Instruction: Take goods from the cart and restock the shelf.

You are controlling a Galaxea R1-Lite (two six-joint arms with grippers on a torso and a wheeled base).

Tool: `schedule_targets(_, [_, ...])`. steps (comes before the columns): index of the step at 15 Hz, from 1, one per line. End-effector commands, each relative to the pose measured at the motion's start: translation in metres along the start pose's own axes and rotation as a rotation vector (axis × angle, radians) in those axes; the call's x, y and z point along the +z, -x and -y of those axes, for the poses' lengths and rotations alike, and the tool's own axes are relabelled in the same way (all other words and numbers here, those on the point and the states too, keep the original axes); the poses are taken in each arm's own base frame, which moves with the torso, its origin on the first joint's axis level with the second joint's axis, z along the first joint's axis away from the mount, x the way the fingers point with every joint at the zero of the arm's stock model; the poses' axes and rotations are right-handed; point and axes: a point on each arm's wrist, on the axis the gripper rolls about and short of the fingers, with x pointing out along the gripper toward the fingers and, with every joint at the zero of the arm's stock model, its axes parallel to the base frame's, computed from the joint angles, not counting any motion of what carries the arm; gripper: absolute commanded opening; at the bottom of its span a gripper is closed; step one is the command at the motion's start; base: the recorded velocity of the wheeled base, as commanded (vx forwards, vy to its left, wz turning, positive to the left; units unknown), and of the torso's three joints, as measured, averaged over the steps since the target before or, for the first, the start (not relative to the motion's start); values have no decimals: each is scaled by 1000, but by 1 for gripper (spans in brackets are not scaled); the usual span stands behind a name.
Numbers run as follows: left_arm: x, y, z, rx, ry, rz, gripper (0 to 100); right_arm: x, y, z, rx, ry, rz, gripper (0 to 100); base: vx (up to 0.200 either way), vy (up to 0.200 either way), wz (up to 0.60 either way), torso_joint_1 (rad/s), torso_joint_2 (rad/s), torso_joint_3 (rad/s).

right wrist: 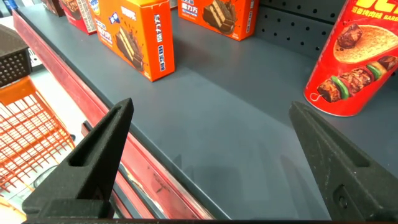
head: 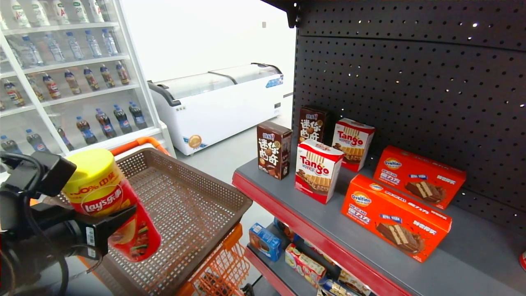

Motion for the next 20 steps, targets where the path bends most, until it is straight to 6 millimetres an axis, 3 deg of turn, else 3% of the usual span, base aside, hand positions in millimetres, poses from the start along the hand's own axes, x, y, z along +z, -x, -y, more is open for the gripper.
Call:
schedule_targets(1, [-2,28,0,-17,0,52,0,0,0,0,0,1,-1,100,0,0,0,0,0,0])
schedule_targets(4, [-6,43,2,-40,-7,65,0,0,0,0,0,1,-1,100,0,0,0,0,0,0])
schedule_targets(6, [-1,45,14,-137,-42,83,0,0,0,0,0,1,-1,100,0,0,0,0,0,0])
schedule_targets(8, [3,41,17,-160,-60,77,0,0,0,0,0,1,-1,100,0,0,0,0,0,0])
schedule_targets(9, [8,37,26,-260,-71,88,0,0,0,0,0,1,-1,100,0,0,0,0,0,0])
schedule_targets(14, [6,17,33,-372,-80,16,0,0,0,0,0,1,-1,100,0,0,0,0,0,0])
schedule_targets(20, [15,2,40,-372,-88,14,0,0,0,0,2,1,-1,100,0,0,0,0,0,0])
